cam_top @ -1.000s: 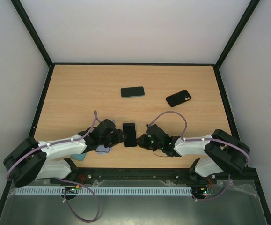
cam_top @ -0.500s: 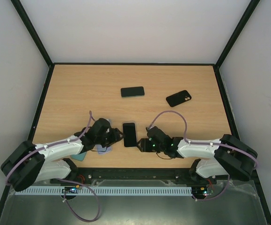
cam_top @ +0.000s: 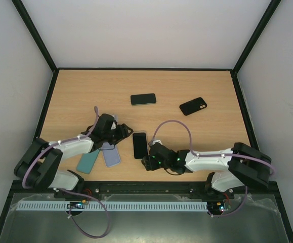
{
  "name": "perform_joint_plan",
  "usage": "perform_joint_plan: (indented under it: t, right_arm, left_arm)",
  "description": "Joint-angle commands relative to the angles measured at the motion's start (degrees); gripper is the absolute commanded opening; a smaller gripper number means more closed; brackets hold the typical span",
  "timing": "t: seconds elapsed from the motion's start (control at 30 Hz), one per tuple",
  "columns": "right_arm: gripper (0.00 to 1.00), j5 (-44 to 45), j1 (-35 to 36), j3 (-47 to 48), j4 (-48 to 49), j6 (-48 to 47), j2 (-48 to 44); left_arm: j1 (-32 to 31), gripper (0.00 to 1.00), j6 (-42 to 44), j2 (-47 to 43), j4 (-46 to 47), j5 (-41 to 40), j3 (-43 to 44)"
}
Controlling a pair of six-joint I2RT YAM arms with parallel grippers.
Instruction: Put the phone into the phone case
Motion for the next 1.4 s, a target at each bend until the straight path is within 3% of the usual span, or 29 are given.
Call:
perform_joint_plan:
  t: [0.0,0.17,0.3,0.67,0.87,1.0,1.13,1.37]
  right_arm:
    - [0.75,5.52,1.57,3.79,-7.26,-4.06,3.69]
    - [0.73,11.79,1.72,6.68,-10.93,-6.41,5.77]
    - [0.7,13.13,1.74,6.69,-8.45,-7.91,6.11]
    - [0.49,15.1,1.73,6.68,-3.68,-10.63,7.74]
    - [0.44,12.36,1.72,6.72,-4.25,-7.8,5.57]
    - [0.47,8.33,-0.73,4.45,-1.23,-3.53,1.78]
    - [0.5,4.56,-4.15,4.35,0.4,-1.84,0.88]
    - [0.45,1.42,-7.99,6.48,4.91,2.58,6.18]
  left_arm:
    - [0.84,0.68,2.42,4.36,4.35,3.01,2.26]
    - [1.87,0.68,1.31,8.64,8.41,6.1,3.24]
    - [1.88,0.69,1.79,11.17,8.55,6.56,4.49]
    - [1.61,0.65,0.7,15.55,12.83,9.52,3.9]
    - [1.6,0.63,1.77,12.61,8.71,6.75,3.77]
    - [1.44,0.6,1.73,9.04,2.26,1.0,2.89]
    - [0.99,0.58,1.0,7.11,0.25,0.69,1.16]
    - [-3.57,0.58,-0.26,5.33,-0.22,0.52,-0.58]
